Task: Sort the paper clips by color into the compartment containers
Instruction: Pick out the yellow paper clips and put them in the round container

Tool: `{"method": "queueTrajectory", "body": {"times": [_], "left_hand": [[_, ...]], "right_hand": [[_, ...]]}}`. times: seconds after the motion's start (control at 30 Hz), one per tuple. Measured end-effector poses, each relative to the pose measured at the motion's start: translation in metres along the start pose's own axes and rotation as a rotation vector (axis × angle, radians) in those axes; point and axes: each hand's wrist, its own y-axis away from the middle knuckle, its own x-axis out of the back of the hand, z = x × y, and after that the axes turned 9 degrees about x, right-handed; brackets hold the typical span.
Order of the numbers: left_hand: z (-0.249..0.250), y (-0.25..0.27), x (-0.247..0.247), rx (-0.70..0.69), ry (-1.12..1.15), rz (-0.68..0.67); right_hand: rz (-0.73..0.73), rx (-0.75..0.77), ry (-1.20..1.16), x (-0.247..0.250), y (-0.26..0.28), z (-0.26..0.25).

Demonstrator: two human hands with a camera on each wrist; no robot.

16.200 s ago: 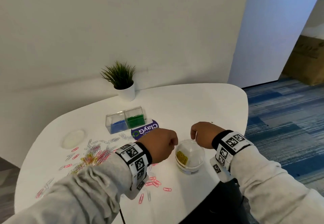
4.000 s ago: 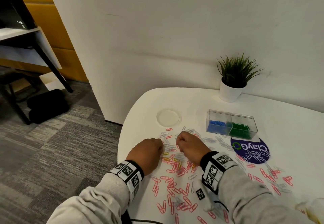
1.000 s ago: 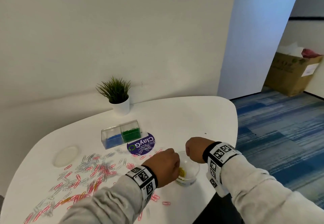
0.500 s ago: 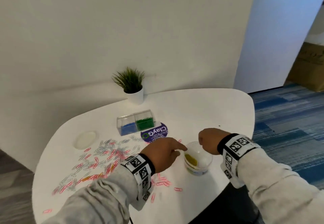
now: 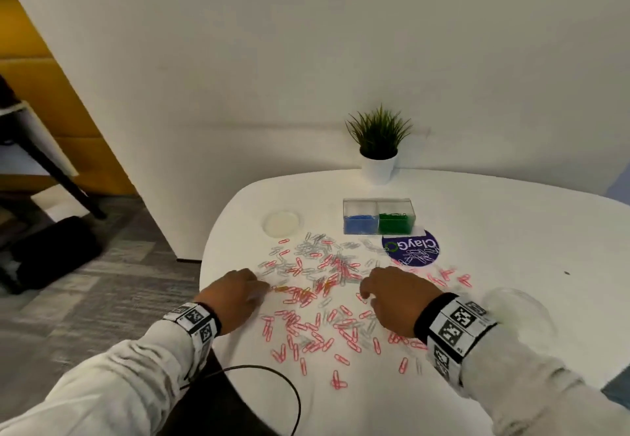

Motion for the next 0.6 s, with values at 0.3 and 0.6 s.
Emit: {"method": "queueTrajectory", "body": {"times": [0.3, 0.6], "left_hand": [[-0.001, -0.015, -0.013, -0.032, 0.084, 0.187], [0.002, -0.024, -0.020, -0.098, 0.133, 0.135]], "right_hand": [[0.042, -0.088, -0.154, -0.016, -0.091, -0.020], [0.084, -0.105, -0.180, -0.028, -0.109, -0.016]]}}
